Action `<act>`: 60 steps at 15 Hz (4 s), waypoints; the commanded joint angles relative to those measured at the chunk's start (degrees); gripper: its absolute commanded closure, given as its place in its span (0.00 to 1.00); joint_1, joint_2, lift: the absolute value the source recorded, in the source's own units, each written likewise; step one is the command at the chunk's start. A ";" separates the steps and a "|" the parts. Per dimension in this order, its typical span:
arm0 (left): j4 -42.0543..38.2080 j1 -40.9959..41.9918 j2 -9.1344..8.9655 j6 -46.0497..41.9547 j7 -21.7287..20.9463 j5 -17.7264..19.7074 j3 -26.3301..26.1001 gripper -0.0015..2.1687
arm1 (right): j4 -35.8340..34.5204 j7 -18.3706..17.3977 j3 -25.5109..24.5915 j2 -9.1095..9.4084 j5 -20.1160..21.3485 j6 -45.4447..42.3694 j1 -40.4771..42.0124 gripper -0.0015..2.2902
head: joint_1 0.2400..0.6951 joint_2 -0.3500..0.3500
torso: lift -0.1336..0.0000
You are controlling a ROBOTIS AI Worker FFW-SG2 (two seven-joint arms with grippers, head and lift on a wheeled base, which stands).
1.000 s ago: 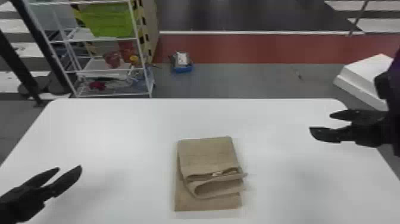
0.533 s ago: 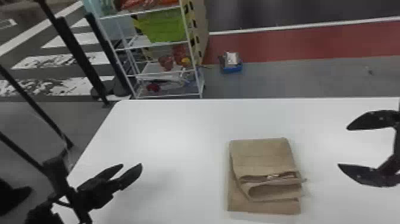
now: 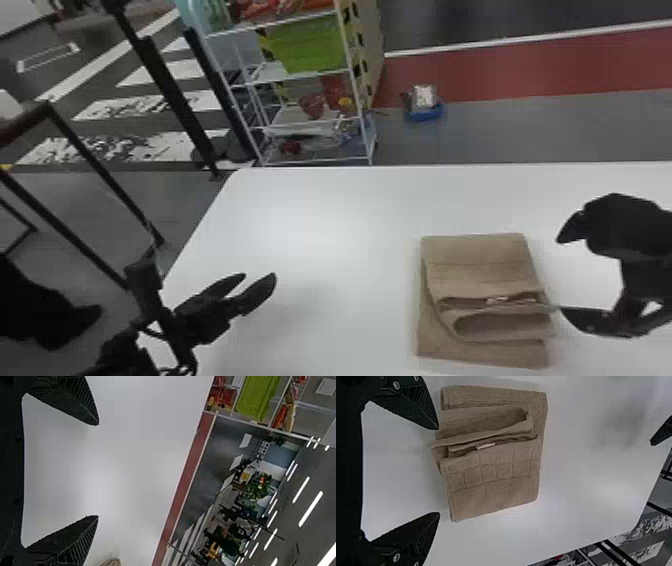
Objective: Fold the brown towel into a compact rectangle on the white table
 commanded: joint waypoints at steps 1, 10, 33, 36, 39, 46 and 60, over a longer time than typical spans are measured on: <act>0.08 0.09 -0.15 0.00 -0.04 0.00 0.36 0.02 | 1.49 1.16 5.02 -0.10 2.10 0.00 -1.96 0.05 | 1.00 1.00 | 0.07; 1.05 0.18 -0.15 -2.11 0.05 0.27 0.71 0.02 | 3.16 1.16 11.87 -1.33 5.35 0.18 -2.84 0.06 | 1.00 1.00 | 0.07; 1.23 0.18 -0.15 -2.63 -0.13 0.53 1.15 0.02 | 13.70 1.16 15.74 4.56 10.36 -1.23 -8.64 0.21 | 1.00 1.00 | 0.07; 1.14 0.18 -0.15 -2.63 -0.13 0.53 1.15 0.02 | 15.11 1.16 16.27 5.09 10.45 -0.53 -9.69 0.24 | 1.00 1.00 | 0.07; 0.96 0.18 -0.15 -2.46 -0.31 0.53 1.24 0.02 | 15.11 1.16 16.27 5.53 9.22 3.34 -10.84 0.32 | 1.00 1.00 | 0.07; 0.08 0.44 -0.15 -2.28 -1.45 0.35 0.10 0.02 | 14.49 1.16 15.39 6.41 8.16 4.39 -11.19 0.48 | 1.00 1.00 | 0.07; -2.20 1.76 -0.15 -2.28 0.84 -7.21 -13.97 0.03 | 9.13 1.16 7.22 10.45 4.65 10.37 -13.56 0.54 | 1.00 0.99 | 0.07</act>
